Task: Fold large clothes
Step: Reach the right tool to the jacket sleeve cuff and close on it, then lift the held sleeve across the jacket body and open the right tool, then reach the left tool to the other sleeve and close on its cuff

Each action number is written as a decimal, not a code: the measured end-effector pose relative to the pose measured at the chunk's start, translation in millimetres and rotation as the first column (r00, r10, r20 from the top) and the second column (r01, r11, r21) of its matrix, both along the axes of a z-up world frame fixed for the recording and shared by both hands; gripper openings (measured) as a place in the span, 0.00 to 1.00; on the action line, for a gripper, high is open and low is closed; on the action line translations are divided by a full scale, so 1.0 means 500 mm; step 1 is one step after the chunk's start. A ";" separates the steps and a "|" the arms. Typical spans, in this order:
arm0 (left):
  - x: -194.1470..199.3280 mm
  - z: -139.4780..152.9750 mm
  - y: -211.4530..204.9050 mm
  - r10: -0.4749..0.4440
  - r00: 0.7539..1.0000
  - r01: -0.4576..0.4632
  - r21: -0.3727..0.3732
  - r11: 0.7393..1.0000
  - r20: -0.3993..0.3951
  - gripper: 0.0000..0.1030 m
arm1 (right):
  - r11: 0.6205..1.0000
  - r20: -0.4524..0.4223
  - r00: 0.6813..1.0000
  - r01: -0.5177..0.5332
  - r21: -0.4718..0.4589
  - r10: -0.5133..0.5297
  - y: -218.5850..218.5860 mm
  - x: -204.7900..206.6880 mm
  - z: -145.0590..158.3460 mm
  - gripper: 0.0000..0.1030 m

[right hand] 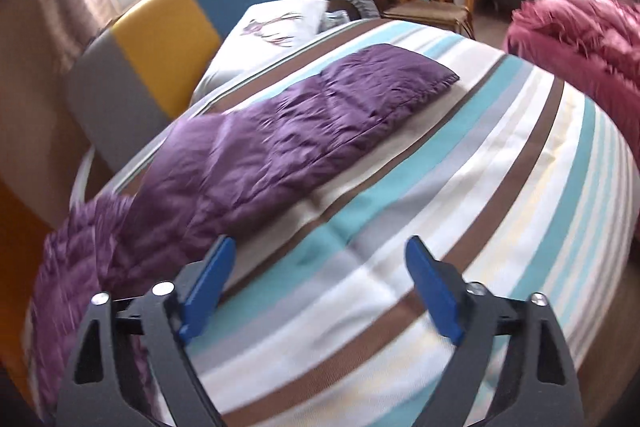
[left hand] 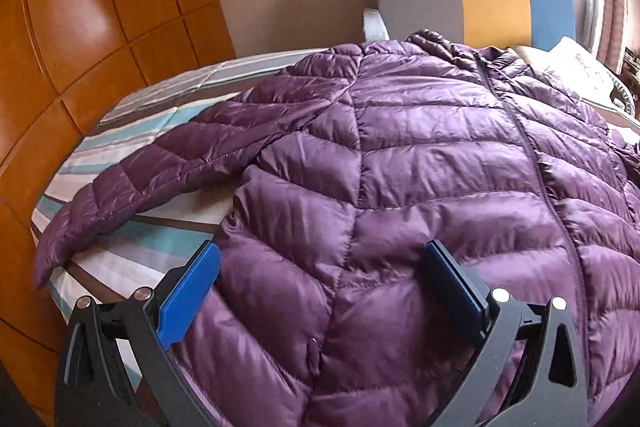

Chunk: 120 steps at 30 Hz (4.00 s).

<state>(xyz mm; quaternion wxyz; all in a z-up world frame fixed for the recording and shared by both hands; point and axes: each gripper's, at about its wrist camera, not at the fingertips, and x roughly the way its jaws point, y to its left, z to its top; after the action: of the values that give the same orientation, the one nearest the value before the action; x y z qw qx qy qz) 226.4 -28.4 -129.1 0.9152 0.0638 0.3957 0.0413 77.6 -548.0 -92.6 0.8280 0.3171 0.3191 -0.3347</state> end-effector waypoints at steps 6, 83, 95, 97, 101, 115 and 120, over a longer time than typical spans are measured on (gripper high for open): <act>0.003 -0.023 0.012 0.028 1.000 -0.029 -0.028 0.999 -0.008 0.98 | 0.992 0.045 0.994 0.094 0.090 -0.098 -0.110 0.027 -0.028 0.63; 0.038 -0.029 0.080 0.015 0.996 -0.035 -0.236 0.971 -0.085 0.98 | 0.284 -0.295 0.442 -0.846 -0.451 0.847 0.642 0.285 0.047 0.80; 0.180 0.057 -0.036 -0.058 0.998 0.042 -0.391 0.919 -0.029 0.94 | 0.865 -0.061 0.912 -0.404 -0.298 0.405 0.323 0.180 0.078 0.49; 0.209 0.049 -0.080 -0.112 0.993 0.090 -0.368 0.925 -0.041 0.84 | 0.890 -0.066 0.932 -0.360 -0.281 0.356 0.289 0.170 0.067 0.41; 0.266 -0.001 -0.147 -0.194 0.973 0.143 -0.336 0.931 -0.126 0.28 | 0.893 -0.097 0.932 -0.363 -0.267 0.349 0.264 0.189 0.052 0.34; 0.217 -0.022 -0.045 -0.133 0.989 0.101 -0.346 0.933 -0.069 0.12 | 0.823 -0.191 0.837 -0.542 -0.170 0.512 0.318 0.347 -0.026 0.34; 0.213 -0.018 -0.049 -0.127 0.990 0.099 -0.326 0.940 -0.068 0.32 | 0.824 -0.194 0.838 -0.541 -0.169 0.511 0.318 0.351 -0.025 0.34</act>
<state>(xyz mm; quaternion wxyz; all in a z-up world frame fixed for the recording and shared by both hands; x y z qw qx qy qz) 333.0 -52.9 -138.0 0.8959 -0.0621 0.4327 -0.0793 253.3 -388.8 -105.1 0.8932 0.1001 0.4131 -0.1469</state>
